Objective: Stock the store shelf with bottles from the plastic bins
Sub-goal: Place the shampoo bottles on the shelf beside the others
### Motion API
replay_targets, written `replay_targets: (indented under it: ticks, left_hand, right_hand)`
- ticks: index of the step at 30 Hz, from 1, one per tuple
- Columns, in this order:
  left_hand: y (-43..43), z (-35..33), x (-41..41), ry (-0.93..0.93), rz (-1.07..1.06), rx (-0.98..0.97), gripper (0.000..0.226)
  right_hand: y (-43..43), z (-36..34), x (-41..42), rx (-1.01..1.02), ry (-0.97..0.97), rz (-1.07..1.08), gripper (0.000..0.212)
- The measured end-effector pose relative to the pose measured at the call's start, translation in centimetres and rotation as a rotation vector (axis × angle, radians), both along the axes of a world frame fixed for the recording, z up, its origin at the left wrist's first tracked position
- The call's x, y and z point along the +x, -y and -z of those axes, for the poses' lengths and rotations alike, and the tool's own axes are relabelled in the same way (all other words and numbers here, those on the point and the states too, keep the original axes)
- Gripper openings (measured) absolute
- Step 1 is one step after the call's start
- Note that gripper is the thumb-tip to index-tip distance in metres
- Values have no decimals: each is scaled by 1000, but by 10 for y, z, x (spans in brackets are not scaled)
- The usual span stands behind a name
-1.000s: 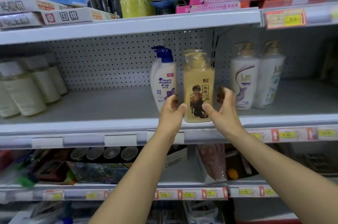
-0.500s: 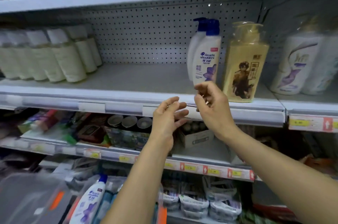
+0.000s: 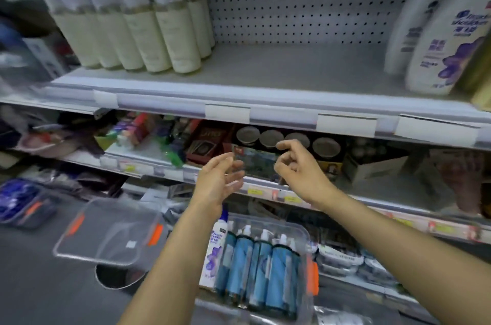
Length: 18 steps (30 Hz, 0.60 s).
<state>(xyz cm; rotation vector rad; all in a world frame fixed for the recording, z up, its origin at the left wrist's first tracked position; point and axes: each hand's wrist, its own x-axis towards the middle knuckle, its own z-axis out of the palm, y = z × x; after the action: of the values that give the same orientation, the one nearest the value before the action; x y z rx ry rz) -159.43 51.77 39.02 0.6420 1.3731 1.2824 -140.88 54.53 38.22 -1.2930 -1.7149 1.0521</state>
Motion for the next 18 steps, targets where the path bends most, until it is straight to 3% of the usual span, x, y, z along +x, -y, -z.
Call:
replay_targets:
  ticks: [8, 14, 18]
  left_hand:
    - [5, 86, -104, -7, 10, -256, 16]
    - [10, 150, -132, -22, 40, -492, 11]
    - [7, 194, -136, -39, 106, -628, 12]
  right_hand:
    - [1, 88, -98, -360, 44, 5, 28]
    - [18, 153, -133, -687, 64, 80, 21]
    - [27, 188, -151, -910, 75, 86, 34]
